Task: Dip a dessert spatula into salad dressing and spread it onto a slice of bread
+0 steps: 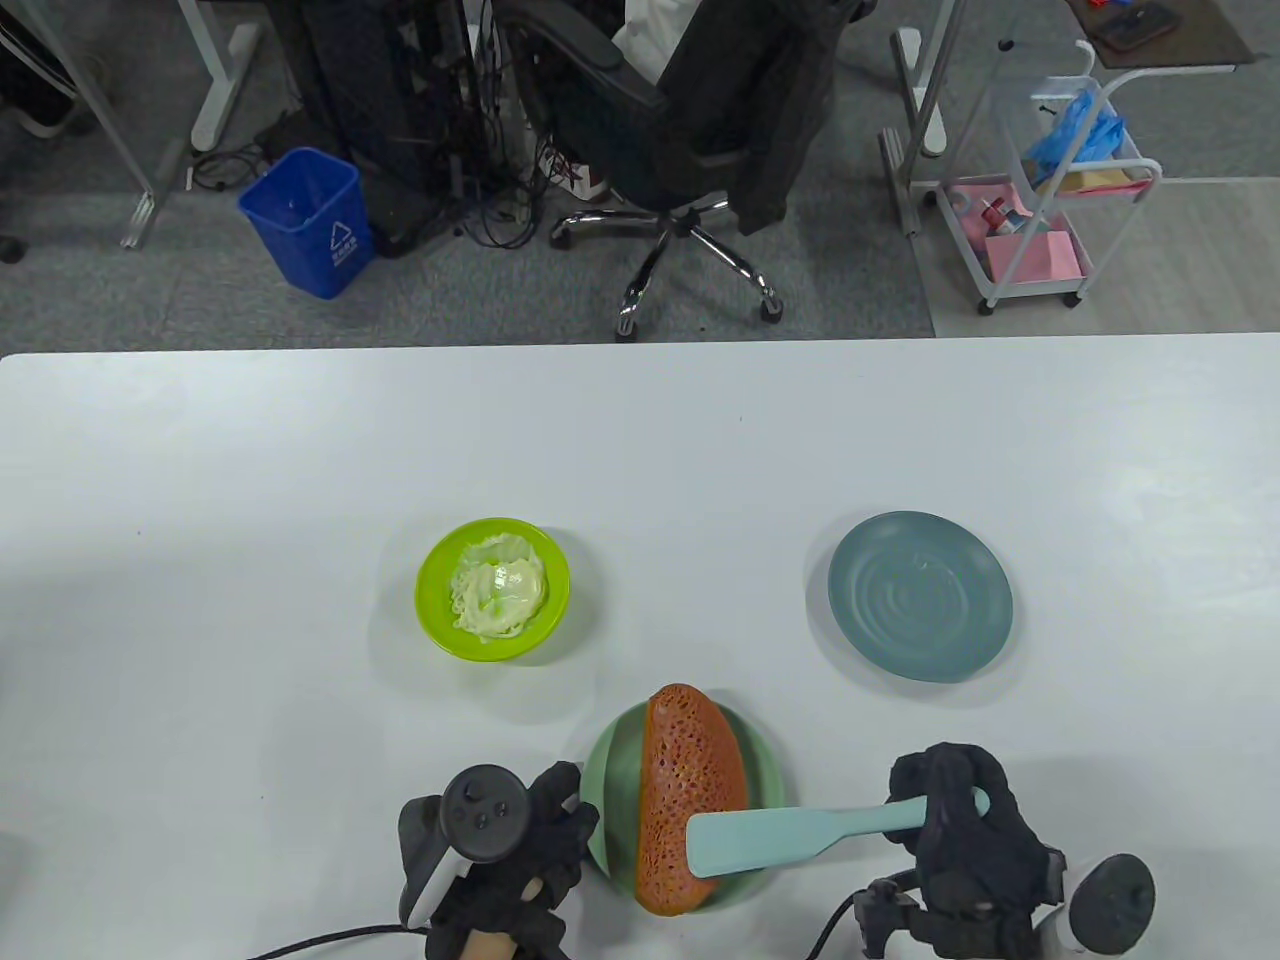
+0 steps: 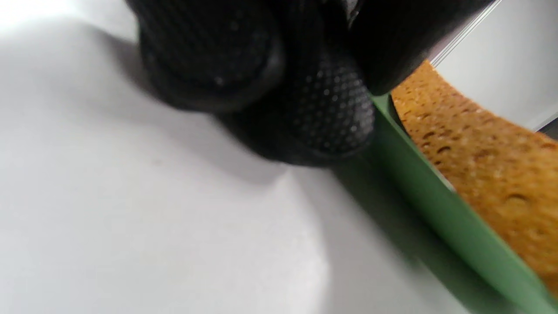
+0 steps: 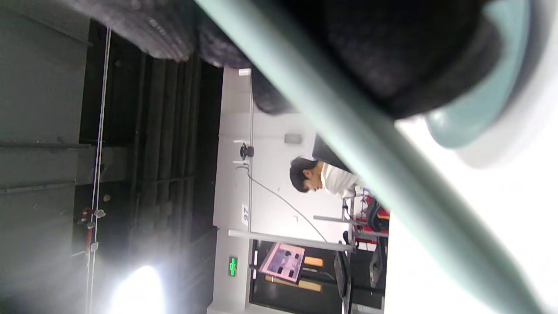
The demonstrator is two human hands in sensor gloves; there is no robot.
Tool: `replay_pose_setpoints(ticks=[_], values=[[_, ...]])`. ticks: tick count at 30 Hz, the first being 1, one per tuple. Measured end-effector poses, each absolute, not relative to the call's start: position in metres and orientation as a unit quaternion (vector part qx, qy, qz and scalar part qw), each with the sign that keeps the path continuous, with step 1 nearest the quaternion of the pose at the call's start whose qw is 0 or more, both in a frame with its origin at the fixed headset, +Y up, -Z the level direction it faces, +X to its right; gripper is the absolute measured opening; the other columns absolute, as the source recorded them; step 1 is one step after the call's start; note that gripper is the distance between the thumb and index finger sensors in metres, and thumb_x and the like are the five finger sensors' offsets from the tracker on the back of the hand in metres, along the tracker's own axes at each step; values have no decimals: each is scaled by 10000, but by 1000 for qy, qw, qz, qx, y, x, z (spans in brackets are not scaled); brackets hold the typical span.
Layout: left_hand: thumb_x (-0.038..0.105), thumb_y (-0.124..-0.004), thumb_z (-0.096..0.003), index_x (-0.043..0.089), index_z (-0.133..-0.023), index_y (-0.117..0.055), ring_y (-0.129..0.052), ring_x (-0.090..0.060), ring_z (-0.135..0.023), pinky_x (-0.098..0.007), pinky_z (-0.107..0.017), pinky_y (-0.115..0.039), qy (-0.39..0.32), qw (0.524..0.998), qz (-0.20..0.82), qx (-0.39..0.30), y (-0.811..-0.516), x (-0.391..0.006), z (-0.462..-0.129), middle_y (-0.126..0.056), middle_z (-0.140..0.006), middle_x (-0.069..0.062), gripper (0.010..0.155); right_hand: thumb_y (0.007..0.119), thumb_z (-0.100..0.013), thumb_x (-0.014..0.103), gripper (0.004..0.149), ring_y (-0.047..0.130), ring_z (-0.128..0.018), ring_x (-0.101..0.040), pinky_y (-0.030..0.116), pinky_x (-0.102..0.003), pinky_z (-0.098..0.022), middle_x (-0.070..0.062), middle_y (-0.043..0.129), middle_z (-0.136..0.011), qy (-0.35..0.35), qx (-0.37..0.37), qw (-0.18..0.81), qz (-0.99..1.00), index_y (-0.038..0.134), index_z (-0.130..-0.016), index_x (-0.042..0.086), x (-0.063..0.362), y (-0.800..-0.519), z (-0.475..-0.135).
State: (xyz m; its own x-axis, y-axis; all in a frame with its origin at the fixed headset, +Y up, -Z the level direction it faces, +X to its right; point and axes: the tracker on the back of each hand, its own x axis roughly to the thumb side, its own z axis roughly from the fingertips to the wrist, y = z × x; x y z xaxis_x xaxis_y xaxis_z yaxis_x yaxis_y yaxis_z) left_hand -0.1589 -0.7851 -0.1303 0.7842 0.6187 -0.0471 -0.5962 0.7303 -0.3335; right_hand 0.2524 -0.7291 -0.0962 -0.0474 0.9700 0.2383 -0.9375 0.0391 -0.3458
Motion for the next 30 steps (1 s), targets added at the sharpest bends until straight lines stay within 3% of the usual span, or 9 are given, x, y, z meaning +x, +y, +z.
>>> replay_pose_setpoints(ticks=[14,23,27,30], values=[[418,-807,-582,68,-1040,-717,-1118,-63,-311,-246,-268,-975,-34,930,327,-168,-785,-159,-130,-1022,-608,56,583,716,-555,463,358,974,-218,-363,798,-405,-132,-148,902,-598,-227,-57,679,696,795,-707,148,264,-731,-96],[418,-807,-582,74,-1038,-722,-1117,-65,-311,-247,-269,-974,-34,930,326,-168,-785,-159,-130,-1022,-608,55,576,790,-536,487,358,997,-233,-349,827,-396,-144,-130,910,-605,-234,-63,714,657,801,-709,173,266,-736,-96],[418,-807,-582,74,-1037,-722,-1117,-64,-312,-248,-269,-975,-34,930,326,-167,-785,-159,-130,-1022,-608,54,577,954,-462,471,410,1049,-269,-319,888,-374,-165,-107,919,-632,-222,-57,723,652,789,-721,200,264,-740,-100],[416,-807,-583,72,-1039,-720,-1117,-66,-312,-248,-268,-975,-34,930,326,-167,-785,-159,-130,-1022,-608,54,578,1004,-431,439,432,1067,-291,-301,909,-362,-180,-92,922,-645,-208,-48,728,652,782,-726,216,260,-744,-104]])
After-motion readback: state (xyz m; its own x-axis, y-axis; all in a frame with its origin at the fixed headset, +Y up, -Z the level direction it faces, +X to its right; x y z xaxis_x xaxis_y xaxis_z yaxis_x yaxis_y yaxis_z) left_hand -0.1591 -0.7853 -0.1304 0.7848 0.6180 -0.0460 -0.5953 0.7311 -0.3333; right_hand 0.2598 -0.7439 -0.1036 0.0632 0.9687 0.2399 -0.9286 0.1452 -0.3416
